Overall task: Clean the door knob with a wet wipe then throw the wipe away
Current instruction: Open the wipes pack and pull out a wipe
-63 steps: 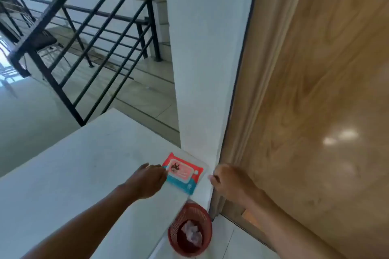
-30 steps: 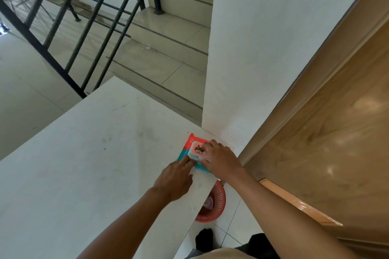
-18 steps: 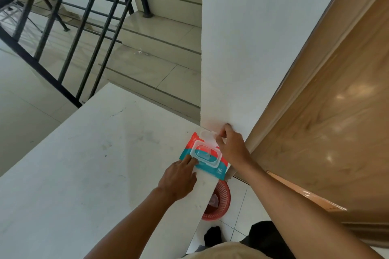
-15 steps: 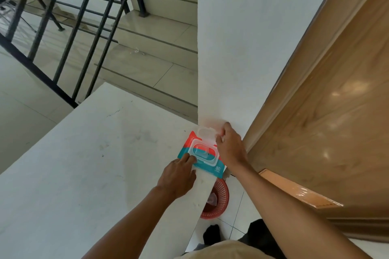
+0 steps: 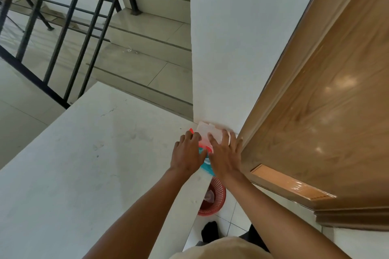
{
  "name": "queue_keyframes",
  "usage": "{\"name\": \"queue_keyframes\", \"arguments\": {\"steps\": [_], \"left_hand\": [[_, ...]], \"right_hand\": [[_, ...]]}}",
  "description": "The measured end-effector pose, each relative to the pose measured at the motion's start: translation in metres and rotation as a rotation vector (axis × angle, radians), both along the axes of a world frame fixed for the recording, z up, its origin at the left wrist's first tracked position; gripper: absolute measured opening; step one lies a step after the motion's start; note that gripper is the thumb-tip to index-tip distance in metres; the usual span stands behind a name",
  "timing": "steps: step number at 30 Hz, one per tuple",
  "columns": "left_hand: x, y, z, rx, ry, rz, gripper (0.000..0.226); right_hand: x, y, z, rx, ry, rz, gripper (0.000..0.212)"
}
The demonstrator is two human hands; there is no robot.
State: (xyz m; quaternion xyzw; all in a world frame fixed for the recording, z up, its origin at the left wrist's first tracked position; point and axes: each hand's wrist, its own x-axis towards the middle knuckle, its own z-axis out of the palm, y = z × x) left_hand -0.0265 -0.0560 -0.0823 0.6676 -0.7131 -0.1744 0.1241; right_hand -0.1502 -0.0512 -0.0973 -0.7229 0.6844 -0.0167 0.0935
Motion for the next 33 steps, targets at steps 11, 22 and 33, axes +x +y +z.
{"name": "queue_keyframes", "arguments": {"steps": [11,22,33], "left_hand": [[0.010,-0.002,-0.001,0.061,-0.105,-0.211,0.055],[0.027,-0.011,0.002,0.080,0.253,-0.077,0.011],[0.032,-0.015,0.003,0.094,0.317,0.017,0.007]], "right_hand": [[-0.006,0.005,0.001,0.044,-0.232,0.095,0.055],[-0.005,-0.004,0.004,0.082,-0.357,0.102,0.039],[0.005,-0.011,0.006,0.044,-0.287,0.197,0.022]]}}
